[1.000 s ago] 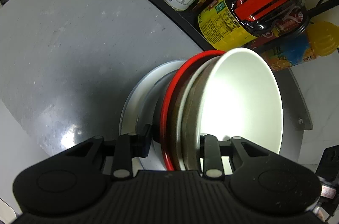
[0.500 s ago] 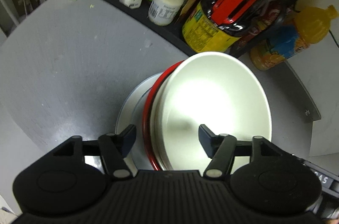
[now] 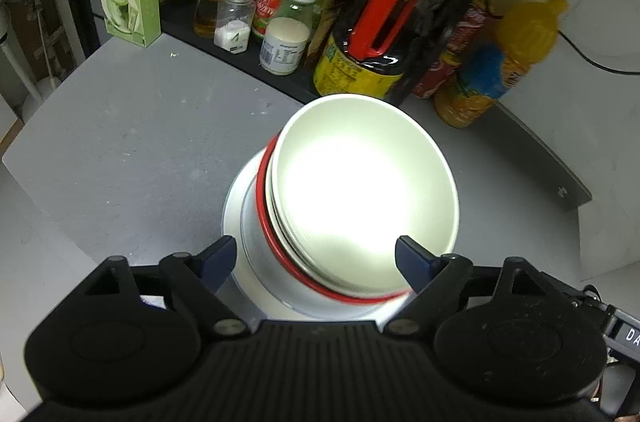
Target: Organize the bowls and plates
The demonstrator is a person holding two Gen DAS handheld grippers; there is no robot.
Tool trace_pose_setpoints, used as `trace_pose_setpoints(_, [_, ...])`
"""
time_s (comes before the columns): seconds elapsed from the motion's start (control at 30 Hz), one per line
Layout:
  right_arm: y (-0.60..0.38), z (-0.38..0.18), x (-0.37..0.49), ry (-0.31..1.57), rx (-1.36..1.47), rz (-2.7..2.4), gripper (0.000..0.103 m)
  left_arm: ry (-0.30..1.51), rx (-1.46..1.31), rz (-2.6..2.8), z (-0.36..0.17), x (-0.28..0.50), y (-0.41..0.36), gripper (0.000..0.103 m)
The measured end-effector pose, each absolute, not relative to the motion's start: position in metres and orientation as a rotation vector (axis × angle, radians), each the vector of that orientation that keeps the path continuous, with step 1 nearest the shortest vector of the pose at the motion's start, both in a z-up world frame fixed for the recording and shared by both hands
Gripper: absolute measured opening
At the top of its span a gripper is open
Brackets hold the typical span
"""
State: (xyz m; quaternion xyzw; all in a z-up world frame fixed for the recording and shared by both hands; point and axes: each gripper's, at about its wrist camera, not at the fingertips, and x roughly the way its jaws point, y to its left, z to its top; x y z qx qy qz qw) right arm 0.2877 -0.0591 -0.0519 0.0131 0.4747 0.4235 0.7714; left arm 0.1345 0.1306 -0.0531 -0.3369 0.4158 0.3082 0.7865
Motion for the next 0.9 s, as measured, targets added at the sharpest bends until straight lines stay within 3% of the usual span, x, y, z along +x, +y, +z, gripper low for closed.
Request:
trace_pose_setpoints(0.17, [-0.077, -0.037, 0.273, 0.975, 0.030, 0.838, 0.089, 0.882, -0.708, 0.645, -0.038, 0.120, 0.119, 0.088])
trace_pose_setpoints(0.5, [-0.105, -0.017, 0.239, 0.888, 0.085, 0.702, 0.101, 0.825, -0.665, 0.517, -0.016, 0.102, 0.111, 0.090])
trace_pose_setpoints(0.9, [-0.121, -0.005, 0.178, 0.718, 0.155, 0.431, 0.103, 0.801, -0.490, 0.324, -0.002, 0.080, 0.116, 0.090])
